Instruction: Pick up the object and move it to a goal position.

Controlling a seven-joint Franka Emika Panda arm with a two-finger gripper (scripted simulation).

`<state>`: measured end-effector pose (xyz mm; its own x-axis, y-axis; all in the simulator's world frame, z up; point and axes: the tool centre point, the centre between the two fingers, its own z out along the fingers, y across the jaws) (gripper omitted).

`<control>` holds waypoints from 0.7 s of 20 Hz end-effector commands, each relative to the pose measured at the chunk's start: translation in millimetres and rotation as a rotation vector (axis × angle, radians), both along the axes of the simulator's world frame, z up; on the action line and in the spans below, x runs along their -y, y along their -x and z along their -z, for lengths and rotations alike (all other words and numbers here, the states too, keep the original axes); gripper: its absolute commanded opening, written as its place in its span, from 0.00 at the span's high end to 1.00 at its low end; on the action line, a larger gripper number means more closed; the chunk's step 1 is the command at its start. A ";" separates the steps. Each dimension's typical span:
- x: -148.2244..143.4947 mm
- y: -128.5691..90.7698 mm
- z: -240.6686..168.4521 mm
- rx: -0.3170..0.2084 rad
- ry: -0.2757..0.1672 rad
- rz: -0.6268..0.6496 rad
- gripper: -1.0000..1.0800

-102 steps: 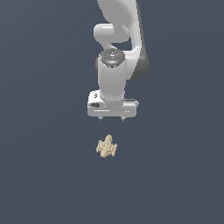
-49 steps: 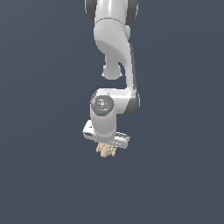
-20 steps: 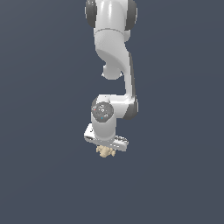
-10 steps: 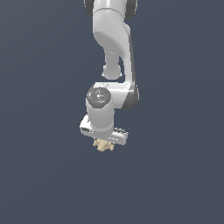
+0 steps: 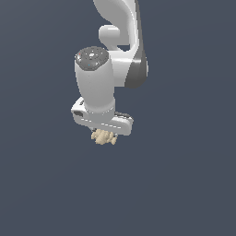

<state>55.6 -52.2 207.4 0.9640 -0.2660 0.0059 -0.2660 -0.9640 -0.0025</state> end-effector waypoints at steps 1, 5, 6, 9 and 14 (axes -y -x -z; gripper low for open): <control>4.2 4.5 -29.9 -0.001 0.000 0.000 1.00; 10.9 10.2 -76.7 -0.003 0.000 0.000 1.00; 12.5 11.6 -88.4 -0.003 0.000 0.000 1.00; 17.2 15.0 -121.6 -0.004 0.000 0.000 1.00; 23.5 19.1 -166.4 -0.005 0.001 0.000 1.00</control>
